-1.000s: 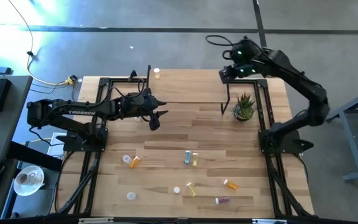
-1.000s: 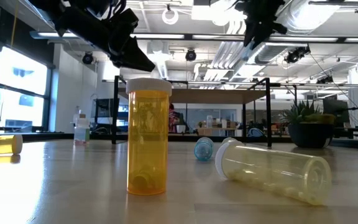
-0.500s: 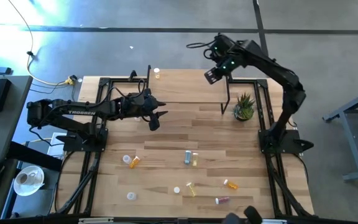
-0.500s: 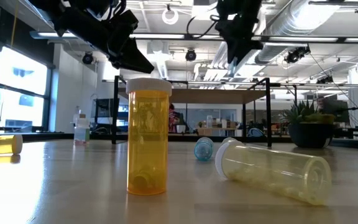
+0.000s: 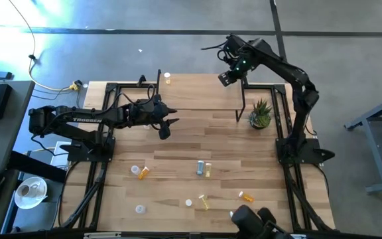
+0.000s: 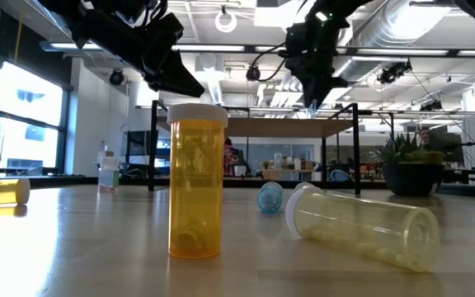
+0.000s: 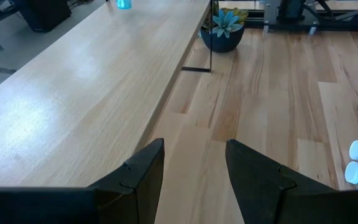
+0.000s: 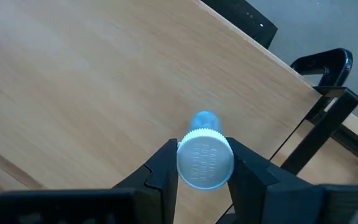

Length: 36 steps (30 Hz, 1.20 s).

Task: Pick and place medicine bottles onto shelf by color
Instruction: Put the top right blue pill bottle on the shelf

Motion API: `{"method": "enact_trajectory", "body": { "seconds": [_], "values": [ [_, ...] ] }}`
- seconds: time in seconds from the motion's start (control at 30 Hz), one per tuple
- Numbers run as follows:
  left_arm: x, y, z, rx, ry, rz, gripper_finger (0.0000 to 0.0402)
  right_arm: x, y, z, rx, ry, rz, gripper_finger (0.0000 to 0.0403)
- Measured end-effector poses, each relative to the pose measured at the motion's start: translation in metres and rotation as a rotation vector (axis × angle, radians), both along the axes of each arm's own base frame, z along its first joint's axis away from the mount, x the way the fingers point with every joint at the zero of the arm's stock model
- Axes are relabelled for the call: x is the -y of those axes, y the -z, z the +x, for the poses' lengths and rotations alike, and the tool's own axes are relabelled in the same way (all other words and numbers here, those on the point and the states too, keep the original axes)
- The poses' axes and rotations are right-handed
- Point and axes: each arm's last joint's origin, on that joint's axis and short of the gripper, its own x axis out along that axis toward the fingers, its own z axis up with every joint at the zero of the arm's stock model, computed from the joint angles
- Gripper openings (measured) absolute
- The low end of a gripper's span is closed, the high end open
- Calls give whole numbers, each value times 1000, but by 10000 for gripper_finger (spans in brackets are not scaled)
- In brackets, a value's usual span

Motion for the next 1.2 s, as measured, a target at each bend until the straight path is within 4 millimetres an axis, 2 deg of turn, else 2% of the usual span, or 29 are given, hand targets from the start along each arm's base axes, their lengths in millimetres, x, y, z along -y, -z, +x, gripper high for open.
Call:
{"method": "enact_trajectory", "body": {
  "seconds": [0.27,0.47,0.6,0.97,1.2],
  "values": [
    [0,0,0,0,0,0,161,4,0,-2,9,8,-8,97],
    [0,0,0,-4,0,-1,161,5,9,5,-28,-11,-7,97],
    [0,3,-1,-29,0,-11,161,3,9,8,-56,-12,-51,97],
    [1,4,-2,-42,1,-16,161,3,9,8,-30,-24,-17,98],
    [1,4,-2,-42,1,-16,161,4,12,9,-36,-44,-19,149]
  ]
}}
